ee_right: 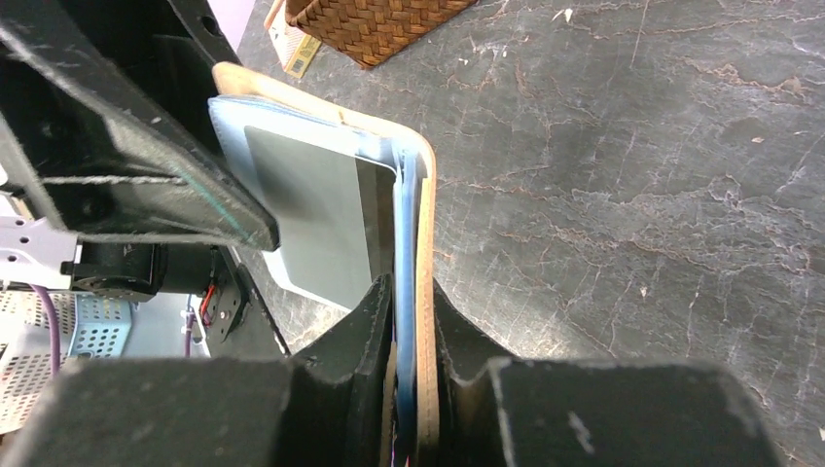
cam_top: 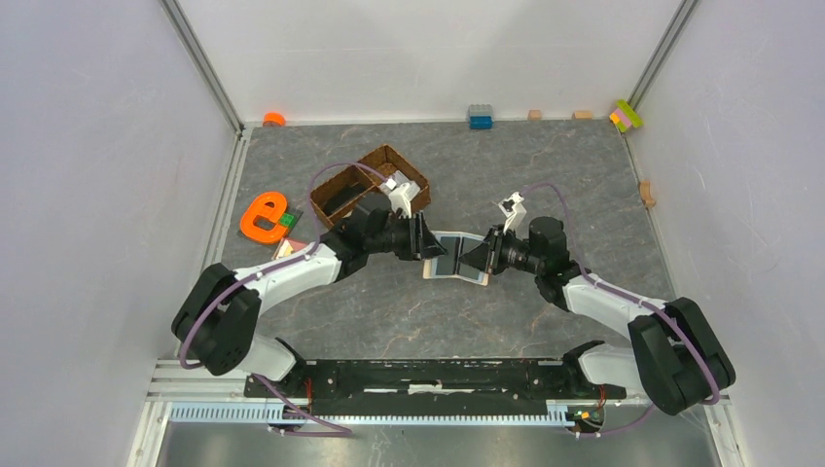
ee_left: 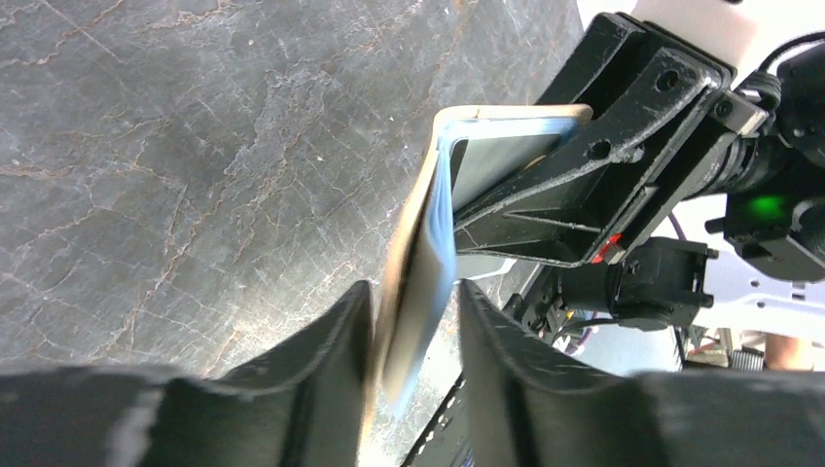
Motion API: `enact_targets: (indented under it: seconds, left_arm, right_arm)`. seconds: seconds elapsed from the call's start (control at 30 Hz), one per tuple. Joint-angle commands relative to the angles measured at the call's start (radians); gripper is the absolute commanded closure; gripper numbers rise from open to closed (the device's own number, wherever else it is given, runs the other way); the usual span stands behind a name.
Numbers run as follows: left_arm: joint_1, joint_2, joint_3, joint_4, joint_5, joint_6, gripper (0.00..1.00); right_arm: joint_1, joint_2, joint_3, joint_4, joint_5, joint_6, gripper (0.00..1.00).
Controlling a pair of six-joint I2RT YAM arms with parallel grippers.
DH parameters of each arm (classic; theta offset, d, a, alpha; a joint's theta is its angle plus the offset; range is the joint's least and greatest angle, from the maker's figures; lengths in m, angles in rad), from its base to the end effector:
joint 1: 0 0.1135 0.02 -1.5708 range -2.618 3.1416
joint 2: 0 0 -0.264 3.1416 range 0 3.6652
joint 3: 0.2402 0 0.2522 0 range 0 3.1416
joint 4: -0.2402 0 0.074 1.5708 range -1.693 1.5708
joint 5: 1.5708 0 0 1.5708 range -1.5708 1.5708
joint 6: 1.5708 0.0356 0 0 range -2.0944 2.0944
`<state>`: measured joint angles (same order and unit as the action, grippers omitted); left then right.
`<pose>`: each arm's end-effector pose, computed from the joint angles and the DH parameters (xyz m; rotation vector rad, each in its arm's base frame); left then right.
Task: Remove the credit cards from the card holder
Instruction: Remove the credit card from the card holder.
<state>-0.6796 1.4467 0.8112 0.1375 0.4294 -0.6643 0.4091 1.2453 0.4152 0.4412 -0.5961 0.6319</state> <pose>0.2345 -0.2086 0.2275 0.3097 2.2532 -1.2197 0.2131 0.1142 0.1841 -0.1934 2.0999 1.2396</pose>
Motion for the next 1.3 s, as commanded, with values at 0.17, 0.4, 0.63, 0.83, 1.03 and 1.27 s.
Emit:
enact_targets:
  seconds: [0.17,0.4,0.63,0.83,1.03,1.27]
  left_arm:
    - [0.068,0.020,-0.060,0.192,0.132,-0.114,0.86]
    - [0.084,-0.002,-0.086,0.219,0.128,-0.131,0.97]
    - [0.110,-0.060,-0.138,0.263,0.095,-0.161,0.98]
    - [0.120,-0.187,-0.228,0.287,-0.027,-0.174,0.98]
    - [0.120,-0.242,-0.247,0.278,-0.060,-0.181,0.98]
    - [0.120,-0.234,-0.254,0.306,-0.037,-0.204,0.98]
  right_arm:
    - [-0.016,-0.020,0.025,0.063,-0.062,0.012,0.88]
    - [-0.027,-0.034,0.032,0.020,-0.033,-0.008,0.57]
    - [-0.038,-0.142,0.043,-0.109,0.105,-0.079,0.42]
    - [-0.041,-0.261,0.042,-0.205,0.272,-0.106,0.28]
    - [-0.041,-0.423,0.003,-0.201,0.341,-0.113,0.23]
    - [-0.041,-0.435,-0.011,-0.094,0.137,-0.058,0.31]
